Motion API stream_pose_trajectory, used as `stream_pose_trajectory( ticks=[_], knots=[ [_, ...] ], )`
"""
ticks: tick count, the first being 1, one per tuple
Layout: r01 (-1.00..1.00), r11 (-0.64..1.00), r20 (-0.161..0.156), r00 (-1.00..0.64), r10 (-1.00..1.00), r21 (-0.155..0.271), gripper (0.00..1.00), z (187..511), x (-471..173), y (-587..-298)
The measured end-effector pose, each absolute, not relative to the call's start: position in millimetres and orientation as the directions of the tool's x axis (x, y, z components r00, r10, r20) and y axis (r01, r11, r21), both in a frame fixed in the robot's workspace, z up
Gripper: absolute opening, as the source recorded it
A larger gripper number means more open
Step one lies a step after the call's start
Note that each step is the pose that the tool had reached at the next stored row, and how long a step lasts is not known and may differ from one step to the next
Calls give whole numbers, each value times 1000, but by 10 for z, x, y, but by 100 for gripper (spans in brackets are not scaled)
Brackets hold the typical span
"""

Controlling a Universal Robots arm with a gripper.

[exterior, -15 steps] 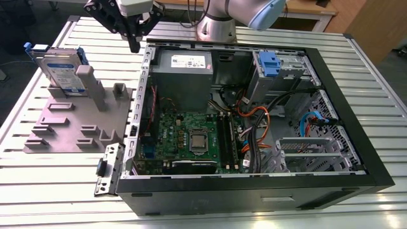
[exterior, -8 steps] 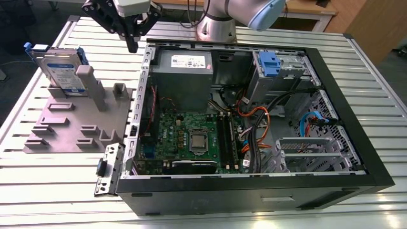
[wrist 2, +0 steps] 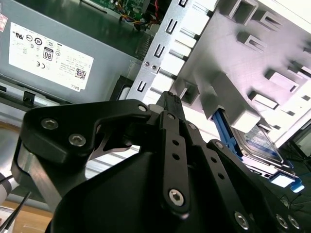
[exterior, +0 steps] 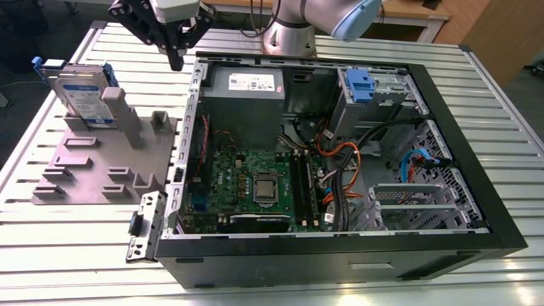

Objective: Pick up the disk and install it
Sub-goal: 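Reach for the disk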

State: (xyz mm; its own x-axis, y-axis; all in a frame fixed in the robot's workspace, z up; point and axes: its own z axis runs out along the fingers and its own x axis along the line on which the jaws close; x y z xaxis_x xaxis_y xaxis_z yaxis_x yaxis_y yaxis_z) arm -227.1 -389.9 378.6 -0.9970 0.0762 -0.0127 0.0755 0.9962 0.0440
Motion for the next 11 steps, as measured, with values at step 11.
stream_pose_trajectory(
  ticks=[11],
  knots=[
    [76,996,-8,-997,76,44,11,3775,-2284,-3898]
  ],
)
